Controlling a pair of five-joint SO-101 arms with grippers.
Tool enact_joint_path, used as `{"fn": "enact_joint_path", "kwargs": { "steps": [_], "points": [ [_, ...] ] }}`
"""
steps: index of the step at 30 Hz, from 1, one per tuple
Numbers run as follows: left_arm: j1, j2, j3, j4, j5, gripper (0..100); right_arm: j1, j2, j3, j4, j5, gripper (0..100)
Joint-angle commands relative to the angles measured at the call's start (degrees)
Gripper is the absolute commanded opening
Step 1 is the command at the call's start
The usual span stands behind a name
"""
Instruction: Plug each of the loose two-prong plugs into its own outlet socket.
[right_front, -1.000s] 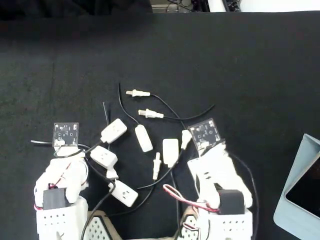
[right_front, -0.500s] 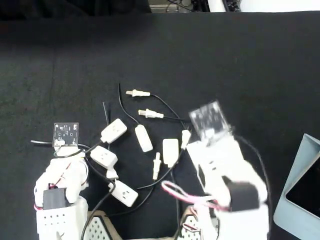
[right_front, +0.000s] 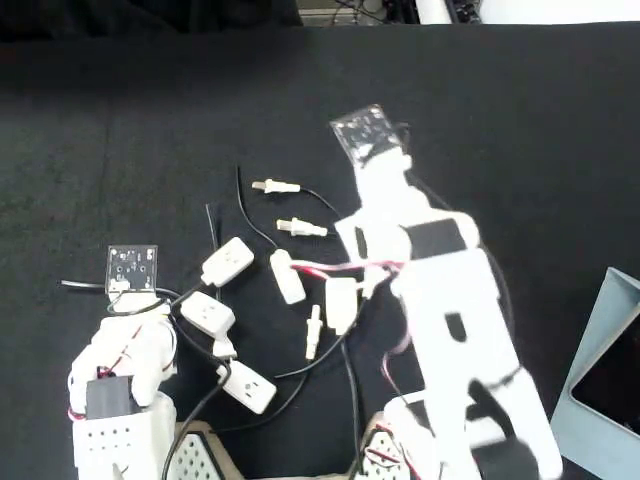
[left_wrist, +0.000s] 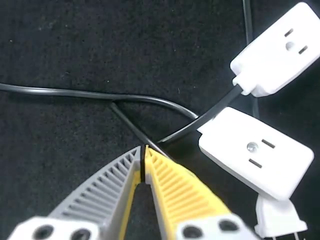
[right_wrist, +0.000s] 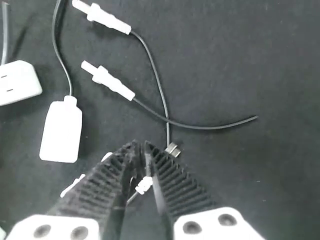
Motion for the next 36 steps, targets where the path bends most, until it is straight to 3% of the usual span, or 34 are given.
{"fn": "enact_joint_path", "kwargs": {
  "steps": [1, 14, 18, 22, 36],
  "points": [
    [-0.84, -0.26, -1.19, -1.32, -0.53, 3, -0.44, 5.41, -4.35, -1.14, -4.13, 1.5],
    [-0.84, -0.26, -1.19, -1.32, -0.62, 3, 1.58, 19.65, -4.18, 2.99, -5.63, 2.1],
    [-0.84, -0.26, -1.19, -1.32, -0.62, 3, 4.22, 25.45, -7.25, 4.57, -12.04, 14.3],
    [-0.84, -0.26, -1.19, -1.32, -0.62, 3, 4.92, 30.02, -11.38, 8.44, -12.84, 23.2],
    [-0.84, -0.26, -1.19, -1.32, -0.62, 3, 4.92, 44.09, -17.89, 9.49, -12.84, 19.4]
  ]
}}
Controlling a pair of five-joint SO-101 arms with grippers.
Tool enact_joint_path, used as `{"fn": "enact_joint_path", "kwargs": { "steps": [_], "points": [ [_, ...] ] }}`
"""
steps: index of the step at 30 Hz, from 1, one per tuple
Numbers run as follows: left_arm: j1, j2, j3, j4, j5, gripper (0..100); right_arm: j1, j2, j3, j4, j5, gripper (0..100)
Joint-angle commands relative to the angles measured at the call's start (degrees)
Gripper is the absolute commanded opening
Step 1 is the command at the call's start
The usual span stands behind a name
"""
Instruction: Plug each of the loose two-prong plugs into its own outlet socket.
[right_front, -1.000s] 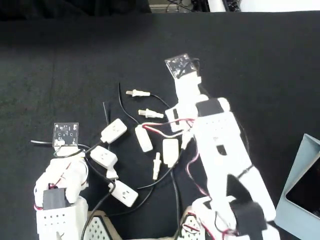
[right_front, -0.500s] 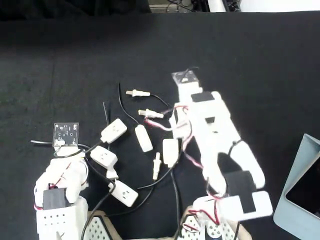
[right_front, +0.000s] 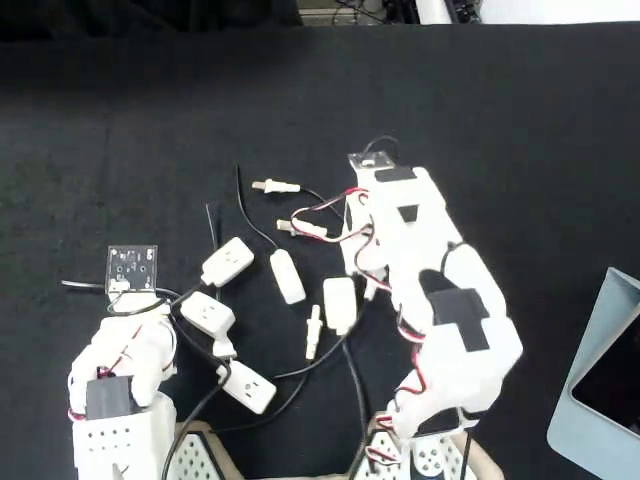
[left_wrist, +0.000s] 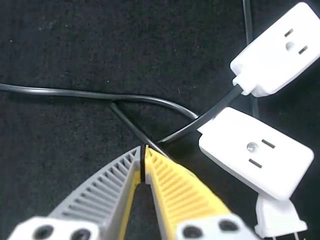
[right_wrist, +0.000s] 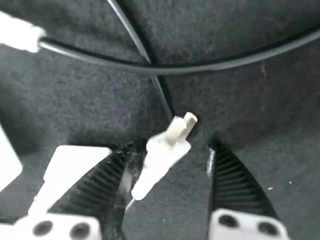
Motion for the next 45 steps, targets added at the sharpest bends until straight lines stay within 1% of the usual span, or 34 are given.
{"fn": "enact_joint_path", "kwargs": {
  "steps": [1, 4, 5, 7, 8, 12, 15, 19, 26, 30, 36, 40, 45],
  "points": [
    [-0.92, -0.26, -1.19, -1.32, -0.62, 3, 0.70, -0.31, -2.59, 0.53, -0.62, 16.5],
    [-0.92, -0.26, -1.19, -1.32, -0.62, 3, 0.70, -3.03, -2.86, 0.70, -0.35, 3.2],
    [-0.92, -0.26, -1.19, -1.32, -0.62, 3, 0.70, -4.44, -2.86, 1.41, -0.44, 0.6],
    [-0.92, -0.26, -1.19, -1.32, -0.62, 3, 0.70, -7.87, -2.95, 3.87, -0.26, 2.7],
    [-0.92, -0.26, -1.19, -1.32, -0.62, 3, 0.70, -9.80, -3.12, 4.92, -0.26, 1.2],
    [-0.92, -0.26, -1.19, -1.32, -0.62, 3, 0.79, -18.59, -6.55, 9.14, -0.26, 1.1],
    [-0.92, -0.26, -1.19, -1.32, -0.62, 3, 0.79, -24.48, -10.33, 10.20, -0.53, 1.1],
    [-0.92, -0.26, -1.19, -1.32, -0.62, 3, 0.79, -30.29, -13.76, 7.30, -0.62, 1.1],
    [-0.92, -0.26, -1.19, -1.32, -0.62, 3, 0.79, -37.32, -11.12, -3.52, -0.62, 1.1],
    [-0.92, -0.26, -1.19, -1.32, -0.62, 3, 2.64, -43.03, -3.65, -15.12, -0.53, 1.1],
    [-0.92, -0.26, -1.10, -1.32, -0.62, 3, 6.42, -52.35, 17.19, -42.20, 0.26, 1.1],
    [-0.92, -0.26, -1.10, -1.32, -0.62, 3, 6.33, -56.66, 32.04, -61.01, 8.70, 1.1],
    [-0.92, -0.26, -1.10, -1.32, -0.62, 3, 6.07, -57.71, 48.66, -88.26, 20.31, 1.1]
  ]
}}
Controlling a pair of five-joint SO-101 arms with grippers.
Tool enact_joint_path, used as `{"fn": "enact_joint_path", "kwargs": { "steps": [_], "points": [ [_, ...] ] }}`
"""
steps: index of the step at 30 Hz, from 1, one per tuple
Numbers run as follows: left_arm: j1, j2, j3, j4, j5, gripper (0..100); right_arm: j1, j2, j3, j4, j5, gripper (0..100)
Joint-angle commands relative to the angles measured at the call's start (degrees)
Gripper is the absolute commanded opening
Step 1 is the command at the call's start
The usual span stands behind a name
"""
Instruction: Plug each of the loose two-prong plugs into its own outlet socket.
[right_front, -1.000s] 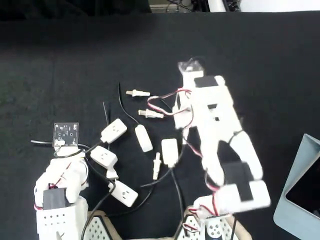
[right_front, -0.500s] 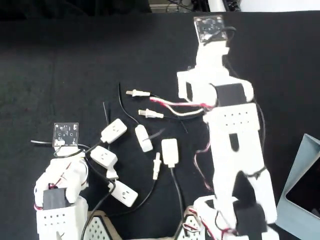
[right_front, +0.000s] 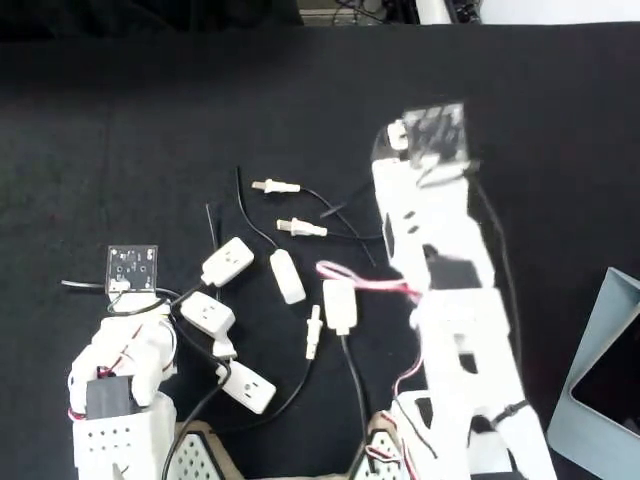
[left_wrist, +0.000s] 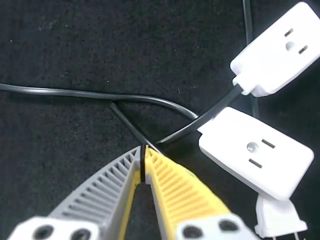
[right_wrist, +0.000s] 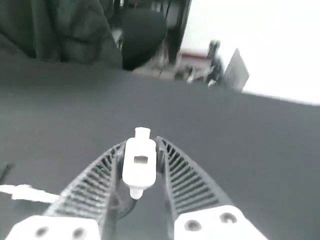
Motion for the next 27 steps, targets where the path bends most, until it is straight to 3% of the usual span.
{"fn": "enact_joint_path", "kwargs": {
  "steps": [1, 3, 6, 11, 15, 22, 27],
  "points": [
    [-0.92, -0.26, -1.10, -1.32, -0.62, 3, 0.35, -1.80, 9.27, -20.84, 8.09, 1.1],
    [-0.92, -0.26, -1.10, -1.32, -0.62, 3, 0.35, -1.89, 13.32, -24.35, 11.25, 1.1],
    [-0.92, -0.26, -1.10, -1.32, -0.62, 3, 0.70, -1.98, 14.90, -20.48, 12.31, 1.2],
    [-0.92, -0.26, -1.10, -1.32, -0.62, 3, 0.79, -2.07, 11.56, -1.05, 11.60, 12.9],
    [-0.92, -0.26, -1.10, -1.32, -0.62, 3, 2.29, -2.07, 3.12, 16.79, 5.45, 23.7],
    [-0.92, -0.26, -1.10, -1.32, -0.62, 3, 4.13, -2.07, -20.35, 52.92, -1.32, 24.4],
    [-0.75, -0.26, -1.10, -1.32, -0.62, 3, 4.13, -1.54, -30.11, 66.46, -0.88, 24.4]
  ]
}}
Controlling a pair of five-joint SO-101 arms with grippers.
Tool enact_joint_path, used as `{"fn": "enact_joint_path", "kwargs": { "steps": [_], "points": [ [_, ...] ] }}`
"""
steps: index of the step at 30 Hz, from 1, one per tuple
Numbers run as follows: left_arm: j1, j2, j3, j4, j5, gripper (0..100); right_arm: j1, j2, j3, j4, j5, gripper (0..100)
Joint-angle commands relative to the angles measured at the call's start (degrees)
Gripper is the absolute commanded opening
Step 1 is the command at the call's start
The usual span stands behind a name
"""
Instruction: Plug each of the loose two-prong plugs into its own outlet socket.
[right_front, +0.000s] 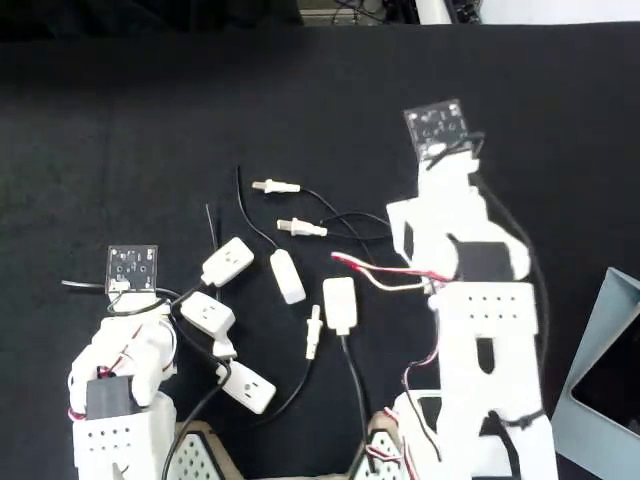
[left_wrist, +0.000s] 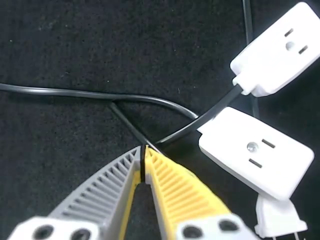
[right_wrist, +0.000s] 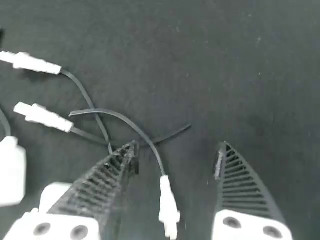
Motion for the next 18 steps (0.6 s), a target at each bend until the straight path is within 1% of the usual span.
{"fn": "enact_joint_path", "kwargs": {
  "steps": [1, 4, 7, 10, 18],
  "points": [
    [-0.75, -0.26, -1.10, -1.32, -0.62, 3, 0.88, -0.57, -7.08, 6.77, -0.44, 24.4],
    [-0.84, -0.26, -1.10, -1.32, -0.62, 3, 0.97, 0.04, -6.02, 7.47, 1.58, 24.3],
    [-0.84, -0.26, -1.10, -1.32, -0.62, 3, 0.97, 3.65, -4.35, 9.76, 2.46, 24.3],
    [-0.84, -0.26, -1.10, -1.32, -0.62, 3, 1.67, 9.89, -4.35, 12.40, 2.55, 24.3],
    [-0.92, -0.26, -1.10, -1.32, -0.62, 3, 6.59, 27.82, -10.42, 12.92, 6.24, 24.3]
  ]
}}
